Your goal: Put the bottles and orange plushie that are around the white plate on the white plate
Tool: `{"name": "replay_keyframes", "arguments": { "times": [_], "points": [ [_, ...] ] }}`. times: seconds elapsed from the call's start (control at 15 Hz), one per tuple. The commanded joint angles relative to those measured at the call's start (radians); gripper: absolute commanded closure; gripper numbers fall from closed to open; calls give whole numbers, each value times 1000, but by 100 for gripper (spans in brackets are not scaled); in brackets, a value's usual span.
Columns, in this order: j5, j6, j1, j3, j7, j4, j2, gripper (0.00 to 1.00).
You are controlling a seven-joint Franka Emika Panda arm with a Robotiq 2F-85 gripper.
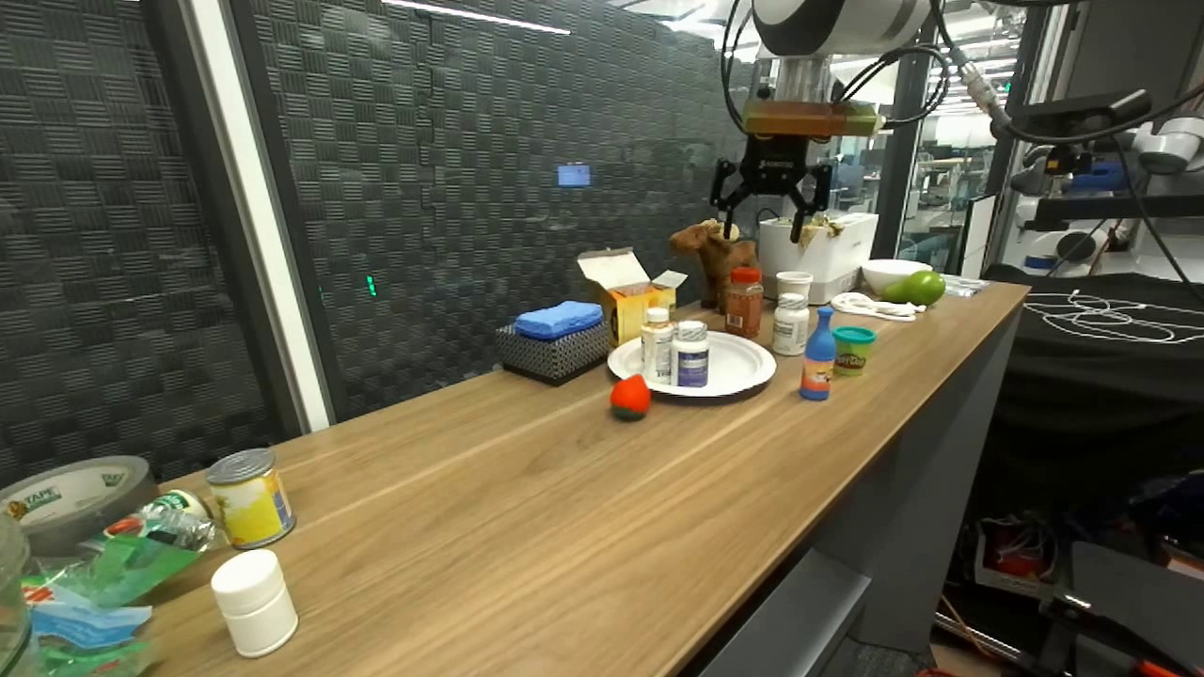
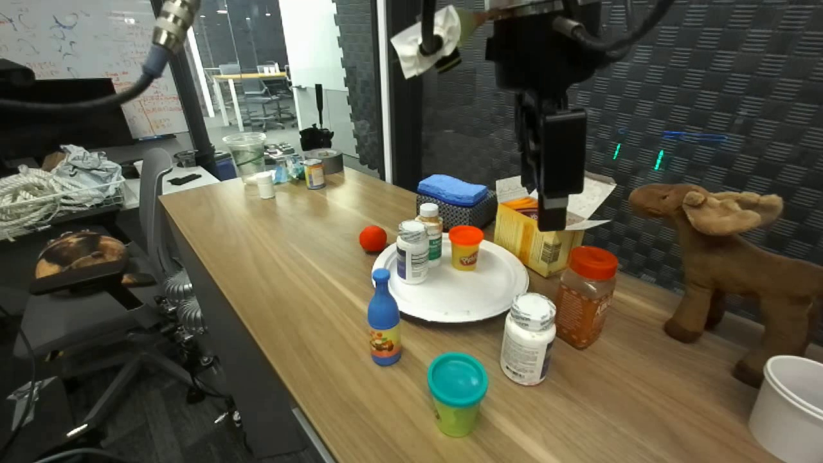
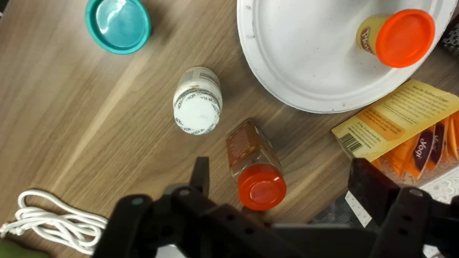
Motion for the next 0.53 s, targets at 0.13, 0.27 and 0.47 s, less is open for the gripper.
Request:
{"name": "replay_keyframes", "arguments": {
  "times": [0.13,0.27,0.47],
  "points": [
    [77,-70,-12,-20,19,159,132,0],
    [87,-90,-14,-22,28,196,169,0],
    [82,-101,-15,-28,40,243,219,0]
  ]
}}
